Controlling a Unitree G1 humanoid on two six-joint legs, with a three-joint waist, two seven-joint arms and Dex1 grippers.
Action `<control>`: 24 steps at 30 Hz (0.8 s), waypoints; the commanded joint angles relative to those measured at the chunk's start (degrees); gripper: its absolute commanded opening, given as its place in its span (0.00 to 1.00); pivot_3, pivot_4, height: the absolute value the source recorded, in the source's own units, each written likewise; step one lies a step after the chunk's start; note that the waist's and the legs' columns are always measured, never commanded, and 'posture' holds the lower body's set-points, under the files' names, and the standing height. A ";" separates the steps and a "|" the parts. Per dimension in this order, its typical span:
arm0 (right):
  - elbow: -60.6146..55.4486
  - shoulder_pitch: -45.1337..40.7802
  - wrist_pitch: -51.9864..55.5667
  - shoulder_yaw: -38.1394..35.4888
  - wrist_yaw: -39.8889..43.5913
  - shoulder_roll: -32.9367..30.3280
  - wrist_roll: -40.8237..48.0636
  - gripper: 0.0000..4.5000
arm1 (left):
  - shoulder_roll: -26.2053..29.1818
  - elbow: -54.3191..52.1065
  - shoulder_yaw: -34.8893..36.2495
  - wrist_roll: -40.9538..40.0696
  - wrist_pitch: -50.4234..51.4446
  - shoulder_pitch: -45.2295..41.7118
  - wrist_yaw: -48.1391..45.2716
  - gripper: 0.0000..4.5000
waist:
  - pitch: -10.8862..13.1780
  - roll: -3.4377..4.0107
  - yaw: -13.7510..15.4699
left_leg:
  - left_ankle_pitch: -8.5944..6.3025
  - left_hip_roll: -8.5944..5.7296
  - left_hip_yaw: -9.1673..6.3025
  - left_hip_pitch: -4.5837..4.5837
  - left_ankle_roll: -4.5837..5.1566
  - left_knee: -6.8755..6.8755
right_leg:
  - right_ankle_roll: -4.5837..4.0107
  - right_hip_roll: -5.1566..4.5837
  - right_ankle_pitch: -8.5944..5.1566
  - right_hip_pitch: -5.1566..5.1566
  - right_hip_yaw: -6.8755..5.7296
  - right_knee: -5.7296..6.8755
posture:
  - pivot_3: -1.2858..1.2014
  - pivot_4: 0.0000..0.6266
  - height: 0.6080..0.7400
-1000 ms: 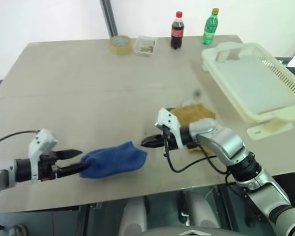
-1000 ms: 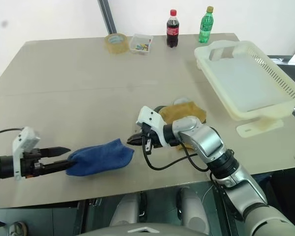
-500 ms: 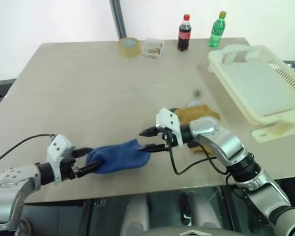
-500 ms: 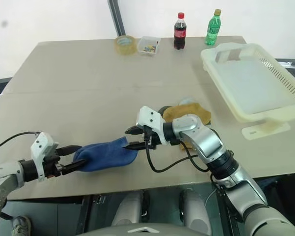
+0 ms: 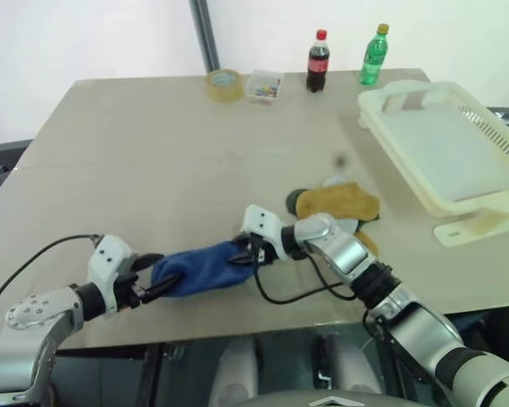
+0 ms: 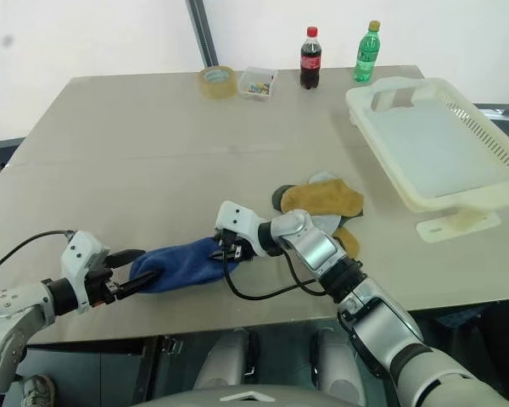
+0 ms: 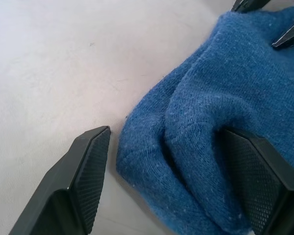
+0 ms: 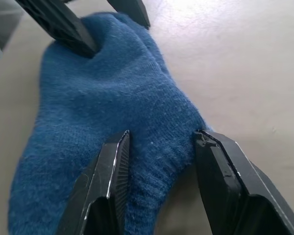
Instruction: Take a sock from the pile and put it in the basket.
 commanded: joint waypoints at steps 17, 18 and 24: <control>30.75 -17.61 -15.78 -9.69 -4.68 -8.59 -8.22 0.00 | -14.33 11.72 -16.32 5.07 4.90 -31.00 13.06 0.00 | -0.26 -0.36 -0.88 | 0.13 -0.14 -0.12 0.20 0.24 -0.06 | 0.03 0.15 0.07 0.46 0.21 -0.14 | 0.52 0.24 1.00; 31.89 -18.38 -16.94 -10.23 -4.07 -8.93 -8.21 0.00 | -14.41 12.85 -16.20 3.85 5.99 -32.41 12.10 0.00 | -0.23 -0.39 -1.02 | 0.12 -0.14 -0.09 0.20 0.24 -0.14 | 0.07 0.16 0.19 0.44 0.26 -0.16 | 0.52 0.24 1.00; 31.73 -17.35 -21.39 -12.30 -4.64 -9.84 -9.17 0.64 | -13.09 12.96 -14.22 1.69 7.42 -33.54 9.89 0.37 | -0.15 -0.52 -1.25 | 0.12 -0.19 -0.02 0.16 0.24 -0.73 | 0.05 0.20 0.18 0.32 0.32 -0.64 | 0.52 0.24 1.00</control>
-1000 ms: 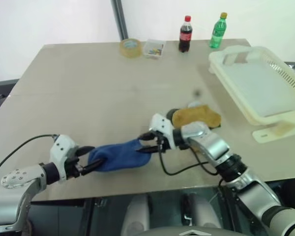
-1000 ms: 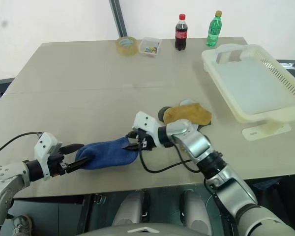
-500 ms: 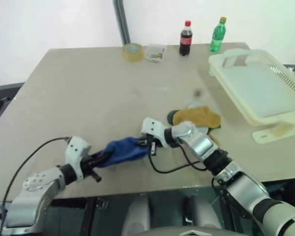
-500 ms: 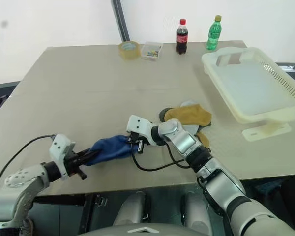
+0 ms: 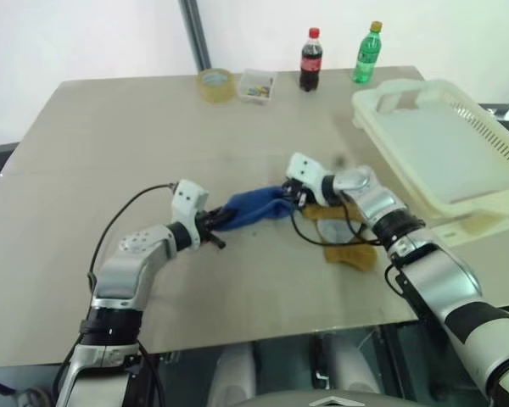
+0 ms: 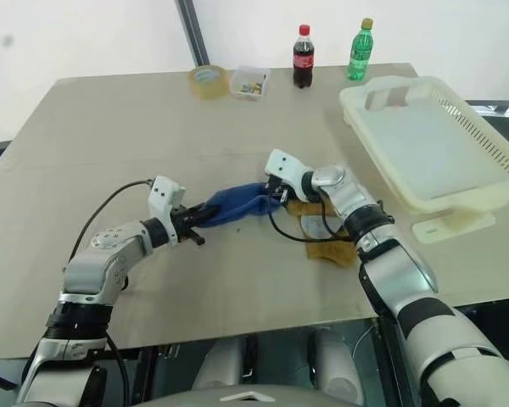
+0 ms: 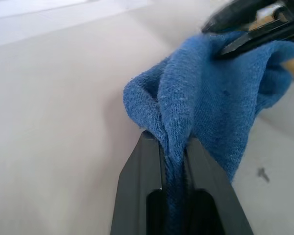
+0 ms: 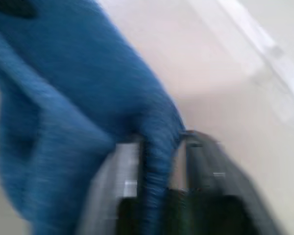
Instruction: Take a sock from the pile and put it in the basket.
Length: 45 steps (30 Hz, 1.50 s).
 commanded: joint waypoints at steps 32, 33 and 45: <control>-27.91 13.82 11.86 -5.44 -1.54 -0.92 2.48 0.00 | 6.96 -3.44 14.68 -11.13 6.56 3.04 -1.36 0.62 | 0.30 -0.34 -0.01 | 0.00 0.05 -0.02 -0.06 -0.01 0.03 | 0.01 0.02 0.00 -0.01 -0.06 -0.11 | 0.52 0.24 1.00; -28.67 14.18 11.65 -5.50 -1.44 -1.27 2.42 0.00 | 7.30 -3.37 14.44 -10.56 6.07 3.51 -1.52 0.71 | 0.31 -0.34 0.00 | 0.00 0.06 -0.03 -0.06 -0.01 0.03 | 0.01 0.02 0.01 -0.01 -0.07 -0.11 | 0.52 0.24 1.00; -40.70 19.04 14.73 -7.59 0.70 -2.59 7.26 0.42 | 6.22 -3.39 12.76 -10.42 4.20 5.33 -2.02 1.00 | 0.33 -0.38 0.13 | 0.00 0.06 -0.03 -0.06 -0.01 0.03 | 0.01 0.02 0.01 -0.01 -0.08 -0.09 | 0.52 0.24 1.00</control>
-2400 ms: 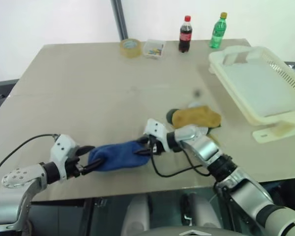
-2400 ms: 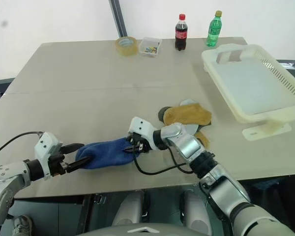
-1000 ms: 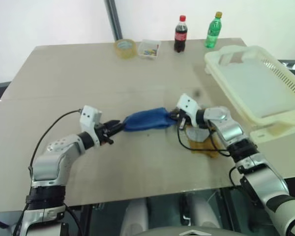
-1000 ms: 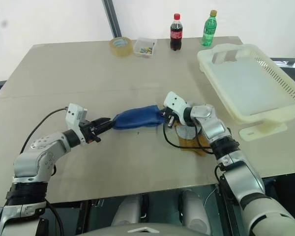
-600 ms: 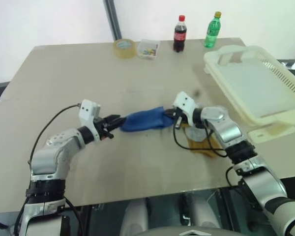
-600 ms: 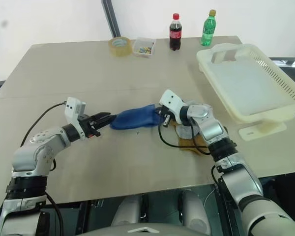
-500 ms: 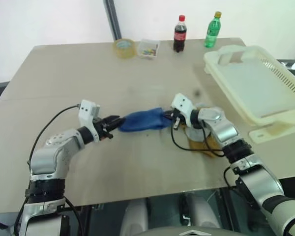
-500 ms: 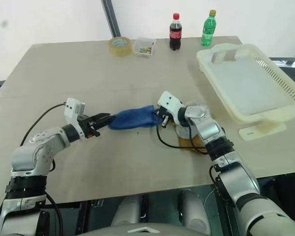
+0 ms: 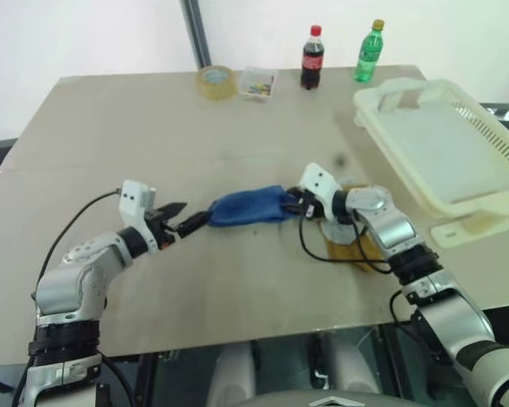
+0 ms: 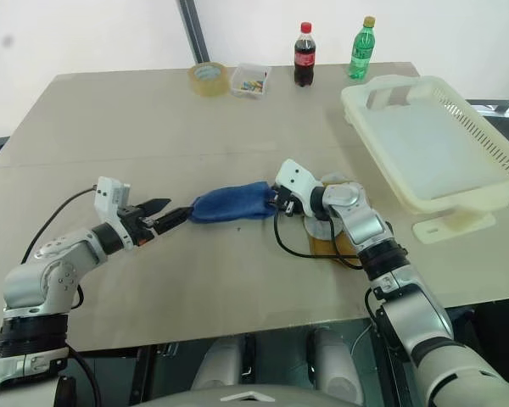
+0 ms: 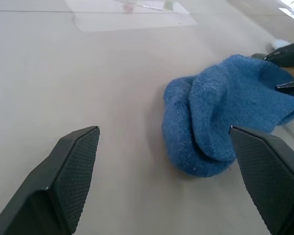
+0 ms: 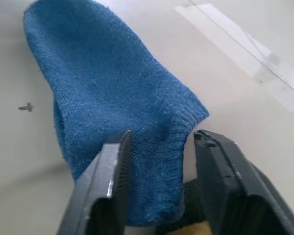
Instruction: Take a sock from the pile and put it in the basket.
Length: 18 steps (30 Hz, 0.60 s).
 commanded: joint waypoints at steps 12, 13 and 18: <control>-3.26 -0.05 -0.33 -0.34 -0.67 2.55 2.24 0.01 | 1.37 -0.21 -2.20 0.77 0.50 -0.94 -1.10 1.00 | 0.00 -0.01 -0.03 | 0.00 0.00 0.00 0.02 0.00 0.02 | 0.00 0.01 0.00 0.01 0.00 0.02 | 0.52 0.24 1.00; -1.16 -0.42 -1.59 0.71 -0.92 2.87 0.94 0.01 | 1.43 -0.14 -2.46 0.72 0.97 -1.15 -1.06 1.00 | 0.00 -0.01 -0.03 | 0.00 0.00 0.00 0.02 0.00 0.02 | 0.00 0.01 0.00 0.01 0.00 0.02 | 0.52 0.24 1.00; 8.56 -2.09 -5.44 3.10 -1.82 4.87 -2.61 0.01 | 1.64 0.91 -5.59 1.98 3.44 -2.69 -0.80 1.00 | 0.00 -0.01 -0.04 | 0.00 0.00 0.00 0.02 0.00 0.03 | 0.00 0.01 0.00 0.01 0.00 0.04 | 0.52 0.24 1.00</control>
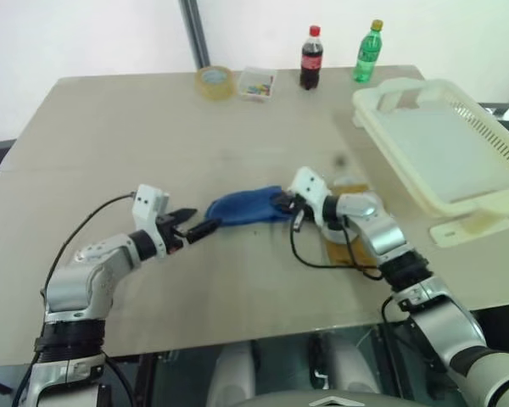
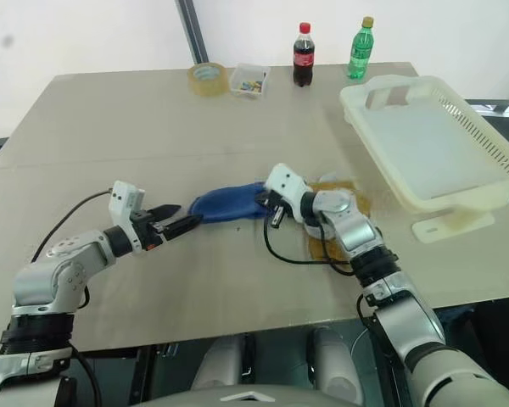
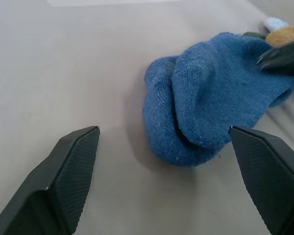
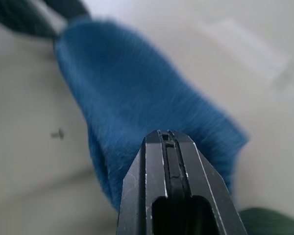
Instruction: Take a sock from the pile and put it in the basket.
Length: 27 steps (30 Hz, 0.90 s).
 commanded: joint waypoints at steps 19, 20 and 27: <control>-0.50 0.73 -0.35 0.25 1.43 -0.14 -1.90 0.01 | -10.00 1.95 -5.63 -8.18 8.58 -12.75 -6.69 1.00 | -0.05 -0.06 0.03 | 0.00 -0.01 -0.04 0.20 0.00 0.31 | 0.09 0.00 -0.06 0.17 0.04 0.38 | 0.52 0.24 1.00; -0.90 0.89 0.00 0.19 1.46 -0.33 -1.88 0.01 | -10.57 2.29 -6.41 -7.88 8.10 -13.38 -7.06 1.00 | -0.05 -0.06 0.06 | 0.00 -0.01 -0.04 0.20 0.00 0.34 | 0.10 0.00 -0.07 0.17 0.04 0.41 | 0.52 0.24 1.00; -4.07 2.59 1.89 -0.06 1.04 -1.28 -1.68 0.01 | -14.10 4.56 -9.76 -6.33 5.28 -16.55 -8.38 1.00 | -0.04 -0.07 0.05 | 0.00 -0.02 -0.05 0.20 0.00 0.40 | 0.16 0.00 -0.11 0.16 0.06 0.50 | 0.52 0.24 1.00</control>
